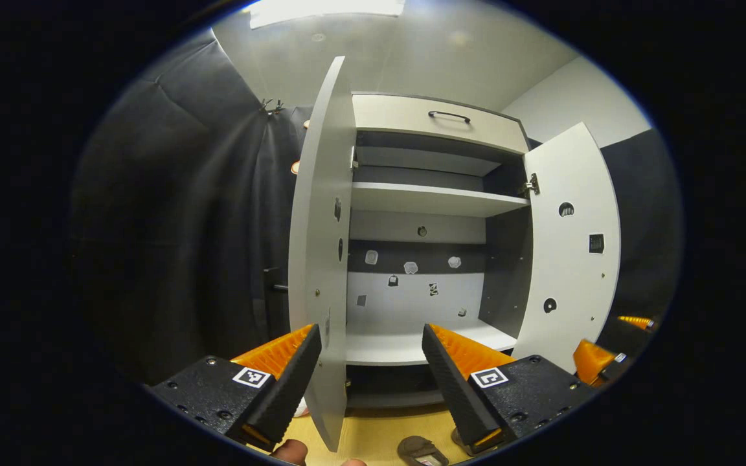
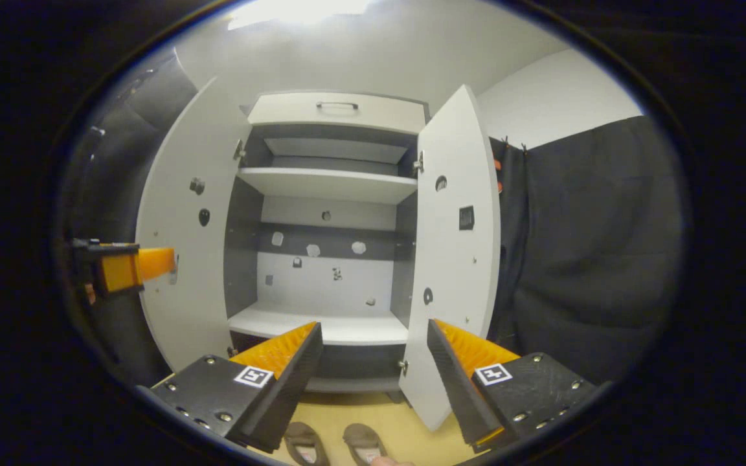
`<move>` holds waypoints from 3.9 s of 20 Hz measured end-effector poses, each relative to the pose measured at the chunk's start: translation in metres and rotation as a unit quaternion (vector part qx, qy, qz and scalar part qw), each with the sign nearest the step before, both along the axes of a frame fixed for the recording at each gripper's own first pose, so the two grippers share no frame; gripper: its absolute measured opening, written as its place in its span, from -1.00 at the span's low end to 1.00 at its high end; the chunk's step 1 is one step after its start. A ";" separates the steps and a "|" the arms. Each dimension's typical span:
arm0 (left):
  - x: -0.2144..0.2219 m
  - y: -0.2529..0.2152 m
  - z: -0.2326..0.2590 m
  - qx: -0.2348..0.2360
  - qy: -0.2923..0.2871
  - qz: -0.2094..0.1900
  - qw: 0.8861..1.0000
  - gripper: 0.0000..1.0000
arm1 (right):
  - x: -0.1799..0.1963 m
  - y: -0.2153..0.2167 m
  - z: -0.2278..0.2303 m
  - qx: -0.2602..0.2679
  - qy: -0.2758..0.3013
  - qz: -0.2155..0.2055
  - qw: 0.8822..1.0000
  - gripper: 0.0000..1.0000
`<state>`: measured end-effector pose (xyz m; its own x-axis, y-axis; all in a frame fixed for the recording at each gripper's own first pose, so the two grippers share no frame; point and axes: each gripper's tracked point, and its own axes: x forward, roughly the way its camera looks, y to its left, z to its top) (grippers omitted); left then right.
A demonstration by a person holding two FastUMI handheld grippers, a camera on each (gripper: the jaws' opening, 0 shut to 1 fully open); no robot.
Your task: Grab one shoe with the right hand and put it into the shoe cabinet, grab the other shoe with the left hand and put it into the shoe cabinet; then close the right door with the right hand and the left door with the left hand.
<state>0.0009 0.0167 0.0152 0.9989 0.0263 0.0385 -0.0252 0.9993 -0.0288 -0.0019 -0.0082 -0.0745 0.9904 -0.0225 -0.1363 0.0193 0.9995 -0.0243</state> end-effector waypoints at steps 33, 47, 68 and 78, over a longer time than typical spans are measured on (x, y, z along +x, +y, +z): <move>-0.026 0.075 -0.038 0.050 0.065 0.122 0.989 0.93 | 0.023 0.036 -0.466 0.038 0.425 0.032 0.904 -0.24; -0.021 0.061 -0.062 0.032 0.089 0.085 0.992 0.93 | 0.030 0.043 -0.455 0.040 0.426 0.059 0.902 -0.96; -0.031 0.069 -0.068 0.046 0.092 0.084 0.991 0.93 | 0.061 0.056 -0.377 0.055 0.324 0.077 0.941 -1.00; -0.027 0.057 -0.072 0.020 0.077 0.057 0.995 0.93 | 0.184 0.071 -0.141 0.025 0.125 0.116 0.985 -1.00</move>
<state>-0.0260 0.0738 -0.0567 0.9836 0.1416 -0.1119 -0.1398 0.9899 0.0237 0.1822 0.0627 -0.2154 0.9037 0.2134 -0.3713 -0.2100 0.9764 0.0500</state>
